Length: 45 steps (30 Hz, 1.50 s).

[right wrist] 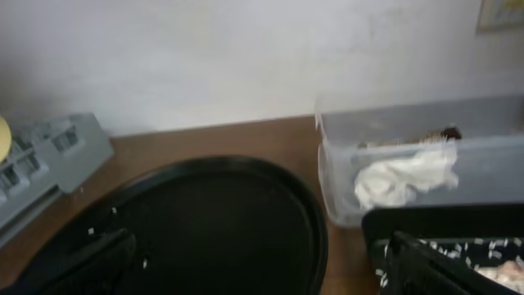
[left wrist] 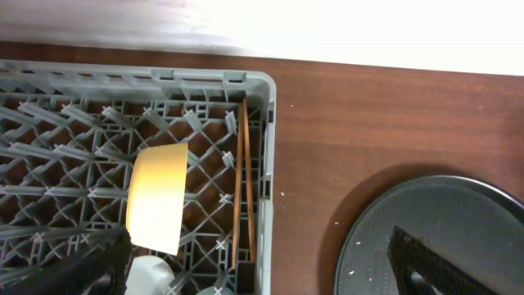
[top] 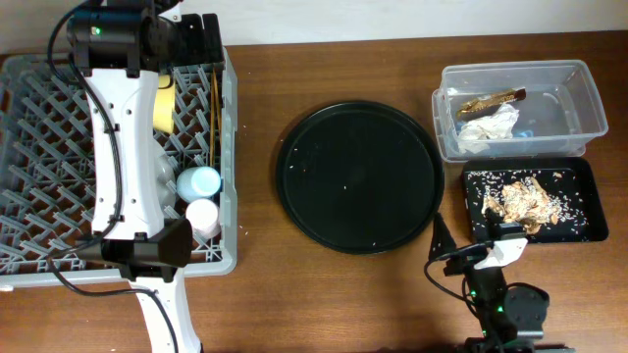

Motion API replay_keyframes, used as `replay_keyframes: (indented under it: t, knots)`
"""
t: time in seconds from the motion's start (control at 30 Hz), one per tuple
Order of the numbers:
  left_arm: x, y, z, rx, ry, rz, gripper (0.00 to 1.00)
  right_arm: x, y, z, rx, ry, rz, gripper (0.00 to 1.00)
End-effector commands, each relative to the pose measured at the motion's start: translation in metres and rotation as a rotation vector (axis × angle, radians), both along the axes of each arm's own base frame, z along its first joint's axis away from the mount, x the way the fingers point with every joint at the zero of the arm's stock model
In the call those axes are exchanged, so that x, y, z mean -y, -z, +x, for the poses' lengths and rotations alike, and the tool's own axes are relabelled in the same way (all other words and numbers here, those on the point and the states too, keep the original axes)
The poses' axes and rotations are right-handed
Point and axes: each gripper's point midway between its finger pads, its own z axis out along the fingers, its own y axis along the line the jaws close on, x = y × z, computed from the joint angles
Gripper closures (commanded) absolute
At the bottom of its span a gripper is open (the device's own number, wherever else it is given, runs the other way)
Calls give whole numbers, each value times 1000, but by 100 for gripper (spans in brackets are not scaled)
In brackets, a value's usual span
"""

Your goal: Sort waste into correct bins and load items into the dishwasher rack

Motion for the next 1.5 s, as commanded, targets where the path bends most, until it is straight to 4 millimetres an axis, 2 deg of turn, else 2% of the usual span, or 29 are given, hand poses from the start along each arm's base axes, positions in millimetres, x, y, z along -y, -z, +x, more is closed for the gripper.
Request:
replay_keyframes:
  t: [0.0, 1.23, 1.33, 1.47]
  knots:
    - [2, 6, 2, -15, 8, 2, 1, 2, 2, 0, 0, 23, 5, 2]
    - [-1, 9, 2, -22, 5, 17, 1, 0, 2, 0, 2, 16, 5, 1]
    - [-15, -3, -3, 6, -39, 64, 1, 0, 2, 0, 1, 16, 5, 2]
    - [-18, -20, -10, 72, -28, 14, 1, 0, 2, 0, 1, 16, 5, 2]
